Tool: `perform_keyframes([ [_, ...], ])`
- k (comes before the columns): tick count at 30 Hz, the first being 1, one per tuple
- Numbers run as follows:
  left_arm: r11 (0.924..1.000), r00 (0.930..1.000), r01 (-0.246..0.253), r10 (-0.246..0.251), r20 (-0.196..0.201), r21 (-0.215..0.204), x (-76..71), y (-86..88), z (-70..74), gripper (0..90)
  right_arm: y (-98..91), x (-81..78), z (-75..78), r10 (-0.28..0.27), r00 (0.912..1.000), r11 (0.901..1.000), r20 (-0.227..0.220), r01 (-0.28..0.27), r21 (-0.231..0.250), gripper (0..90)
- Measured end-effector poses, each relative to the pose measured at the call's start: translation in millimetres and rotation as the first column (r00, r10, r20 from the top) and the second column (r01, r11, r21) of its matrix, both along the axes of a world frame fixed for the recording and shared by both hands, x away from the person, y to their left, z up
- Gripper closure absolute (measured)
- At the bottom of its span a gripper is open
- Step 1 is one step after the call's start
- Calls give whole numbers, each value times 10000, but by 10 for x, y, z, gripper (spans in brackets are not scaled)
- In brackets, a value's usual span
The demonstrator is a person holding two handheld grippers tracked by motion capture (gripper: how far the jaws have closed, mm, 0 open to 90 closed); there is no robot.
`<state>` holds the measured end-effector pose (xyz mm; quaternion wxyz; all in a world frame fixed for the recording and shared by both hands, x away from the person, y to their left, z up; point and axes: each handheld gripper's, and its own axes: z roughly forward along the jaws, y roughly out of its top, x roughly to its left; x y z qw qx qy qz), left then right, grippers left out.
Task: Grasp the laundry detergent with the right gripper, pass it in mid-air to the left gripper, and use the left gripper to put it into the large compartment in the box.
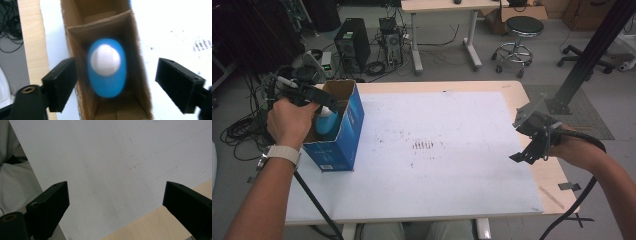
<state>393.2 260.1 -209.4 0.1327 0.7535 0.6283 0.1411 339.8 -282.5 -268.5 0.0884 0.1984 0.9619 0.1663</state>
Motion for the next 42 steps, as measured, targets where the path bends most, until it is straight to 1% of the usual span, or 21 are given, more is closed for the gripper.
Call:
perform_keyframes([
  [1, 10000, 10000, 82, -82, -17, -54, -10, -16, 24, 165, 0, -1, 2, 0, 10000, 10000, 3, 0, 5, 66],
  [5, 9993, 9993, 386, -386, -21, -12, -50, -87, 115, 148, 10, -2, 11, -17, 10000, 10000, 20, 17, 15, 66],
  [8, 9984, 9985, 556, -556, -12, -62, -73, -136, 161, 137, 24, -4, 17, 38, 10000, 10000, 27, -38, -4, 66],
  [9, 9979, 9979, 644, -644, -49, 1, -81, -154, 176, 132, 27, -5, 20, 52, 10000, 10000, 35, -52, -19, 66],
  [12, 9964, 9965, 842, -842, 14, -44, -108, -197, 218, 125, 29, -8, 24, 67, 10000, 10000, 40, -67, -5, 66],
  [18, 9919, 9920, 1261, -1263, -94, -164, -142, -278, 273, 119, 29, -11, 29, 51, 10000, 10000, 29, -51, -29, 66],
  [25, 9851, 9853, 1708, -1708, -13, -217, -187, -387, 338, 104, 33, -11, 33, 40, 10000, 10000, 25, -40, -51, 66],
  [30, 9775, 9776, 2102, -2103, -70, -151, -224, -463, 372, 99, 31, -18, 29, 6, 10000, 10000, 5, -6, -58, 66],
  [35, 9677, 9677, 2517, -2519, -95, -162, -259, -547, 401, 95, 35, -19, 31, -2, 10000, 10000, 0, 2, -34, 66],
  [40, 9537, 9536, 3002, -3005, -172, -155, -296, -643, 408, 97, 38, -20, 28, 28, 10000, 10000, -20, -28, -48, 66],
  [42, 9459, 9457, 3242, -3245, -206, -151, -309, -684, 405, 97, 37, -21, 24, 31, 10000, 10000, -28, -31, -55, 65],
])
